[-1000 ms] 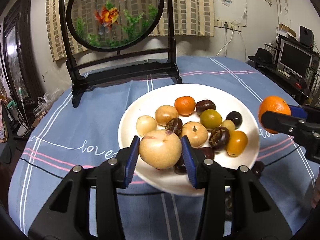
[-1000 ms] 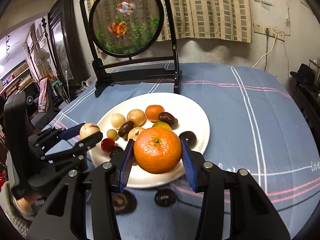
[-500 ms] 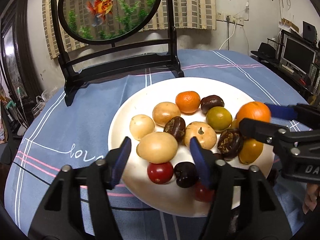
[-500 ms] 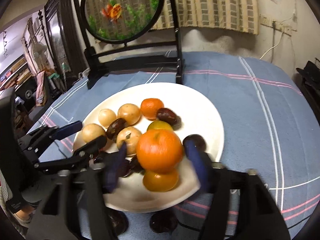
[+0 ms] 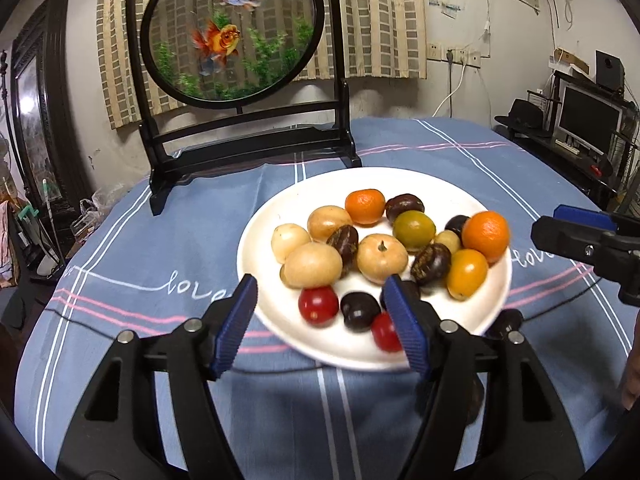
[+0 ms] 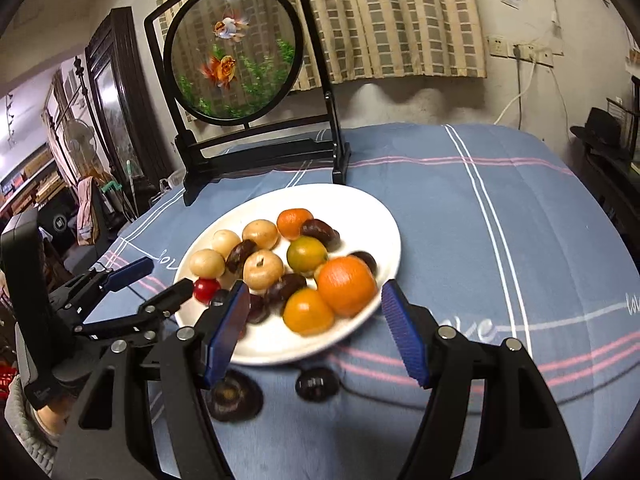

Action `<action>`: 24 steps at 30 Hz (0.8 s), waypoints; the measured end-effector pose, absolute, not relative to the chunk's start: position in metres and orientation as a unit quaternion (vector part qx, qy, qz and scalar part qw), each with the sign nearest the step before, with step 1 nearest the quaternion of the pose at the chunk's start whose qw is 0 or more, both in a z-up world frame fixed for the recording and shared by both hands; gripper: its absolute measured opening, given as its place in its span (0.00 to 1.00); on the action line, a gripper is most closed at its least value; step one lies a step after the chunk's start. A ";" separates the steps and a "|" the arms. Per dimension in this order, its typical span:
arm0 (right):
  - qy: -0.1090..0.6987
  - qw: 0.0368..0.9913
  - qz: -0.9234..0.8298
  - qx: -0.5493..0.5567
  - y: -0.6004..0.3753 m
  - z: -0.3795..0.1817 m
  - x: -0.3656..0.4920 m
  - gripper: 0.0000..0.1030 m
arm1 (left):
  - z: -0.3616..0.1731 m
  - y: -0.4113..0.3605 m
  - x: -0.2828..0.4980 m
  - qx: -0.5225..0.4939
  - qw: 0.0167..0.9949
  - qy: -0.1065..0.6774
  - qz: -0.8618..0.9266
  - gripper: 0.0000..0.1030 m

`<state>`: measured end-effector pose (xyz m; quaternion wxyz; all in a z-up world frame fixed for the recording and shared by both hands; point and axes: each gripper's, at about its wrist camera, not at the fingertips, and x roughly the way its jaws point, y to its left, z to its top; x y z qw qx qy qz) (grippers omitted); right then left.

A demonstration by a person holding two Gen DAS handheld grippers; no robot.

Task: Organize fruits
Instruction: 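Close the left gripper on a dark plum while the right gripper grasps another dark plum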

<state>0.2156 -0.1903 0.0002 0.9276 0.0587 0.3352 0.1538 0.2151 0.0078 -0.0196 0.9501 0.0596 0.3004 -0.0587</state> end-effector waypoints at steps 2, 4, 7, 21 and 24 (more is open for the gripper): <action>0.338 0.926 0.154 0.065 -0.195 -0.004 0.206 0.67 | -0.020 0.009 0.205 0.059 0.951 0.299 -0.059 0.69; 0.343 0.924 0.157 0.067 -0.197 -0.008 0.199 0.67 | -0.021 0.010 0.195 0.057 0.951 0.299 -0.060 0.71; 0.349 0.922 0.159 0.061 -0.198 -0.014 0.188 0.67 | -0.027 0.008 0.184 0.062 0.946 0.309 -0.070 0.71; 0.372 0.912 0.157 0.067 -0.208 -0.025 0.182 0.67 | -0.060 -0.033 0.169 0.134 0.907 0.357 -0.179 0.71; 0.379 0.910 0.158 0.062 -0.206 -0.028 0.182 0.67 | -0.062 -0.037 0.177 0.115 0.900 0.373 -0.194 0.69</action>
